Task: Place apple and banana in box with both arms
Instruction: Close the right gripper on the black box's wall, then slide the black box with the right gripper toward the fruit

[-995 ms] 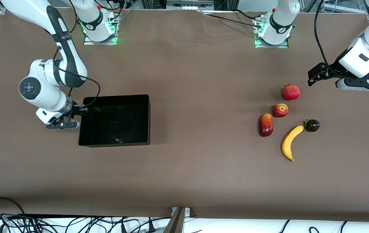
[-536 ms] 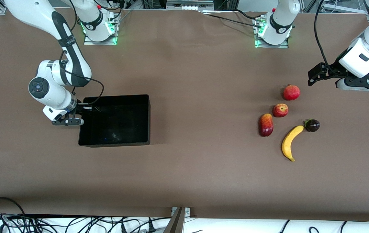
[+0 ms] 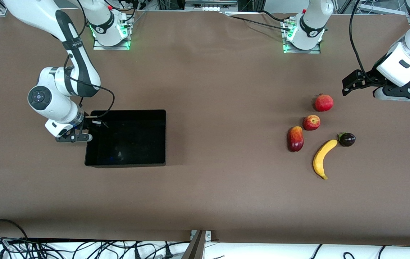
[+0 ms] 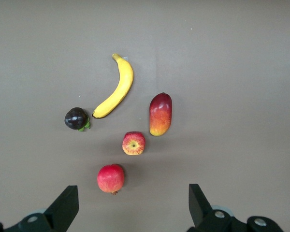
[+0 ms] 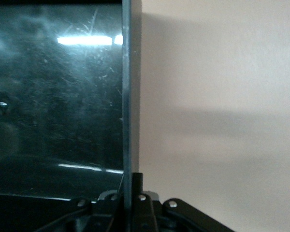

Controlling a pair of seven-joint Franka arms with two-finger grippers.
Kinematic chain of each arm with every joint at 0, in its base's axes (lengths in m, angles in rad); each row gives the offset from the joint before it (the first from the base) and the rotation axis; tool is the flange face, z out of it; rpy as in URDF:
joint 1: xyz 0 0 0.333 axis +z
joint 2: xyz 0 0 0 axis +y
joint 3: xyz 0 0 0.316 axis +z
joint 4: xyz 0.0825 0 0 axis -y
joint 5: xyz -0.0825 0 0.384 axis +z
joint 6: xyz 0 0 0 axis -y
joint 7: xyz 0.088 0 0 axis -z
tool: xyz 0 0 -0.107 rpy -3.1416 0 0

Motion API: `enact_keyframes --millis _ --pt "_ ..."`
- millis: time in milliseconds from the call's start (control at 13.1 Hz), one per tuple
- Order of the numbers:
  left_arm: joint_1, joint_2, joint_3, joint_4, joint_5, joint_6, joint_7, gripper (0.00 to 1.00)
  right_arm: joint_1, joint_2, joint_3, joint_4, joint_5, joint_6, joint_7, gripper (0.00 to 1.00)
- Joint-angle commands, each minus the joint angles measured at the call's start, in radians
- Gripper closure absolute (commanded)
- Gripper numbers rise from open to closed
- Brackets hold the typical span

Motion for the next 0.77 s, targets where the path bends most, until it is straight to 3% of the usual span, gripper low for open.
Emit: enact_keyframes --millis 0,306,459,689 --pt "0.025 0.026 0.010 0.039 -0.026 -0.022 0.014 0.00 0.062 -0.003 0.019 0.187 0.009 -0.190 0.008 1.00" --pt "0.025 0.032 0.005 0.047 -0.026 -0.023 0.011 0.00 0.227 0.052 0.022 0.343 0.030 -0.255 0.193 1.00" --pt "0.023 0.032 0.000 0.049 -0.026 -0.023 0.014 0.00 0.336 0.127 0.023 0.444 0.095 -0.264 0.334 1.00" --pt "0.023 0.032 -0.003 0.052 -0.026 -0.023 0.013 0.00 0.487 0.288 0.023 0.612 0.118 -0.265 0.581 1.00"
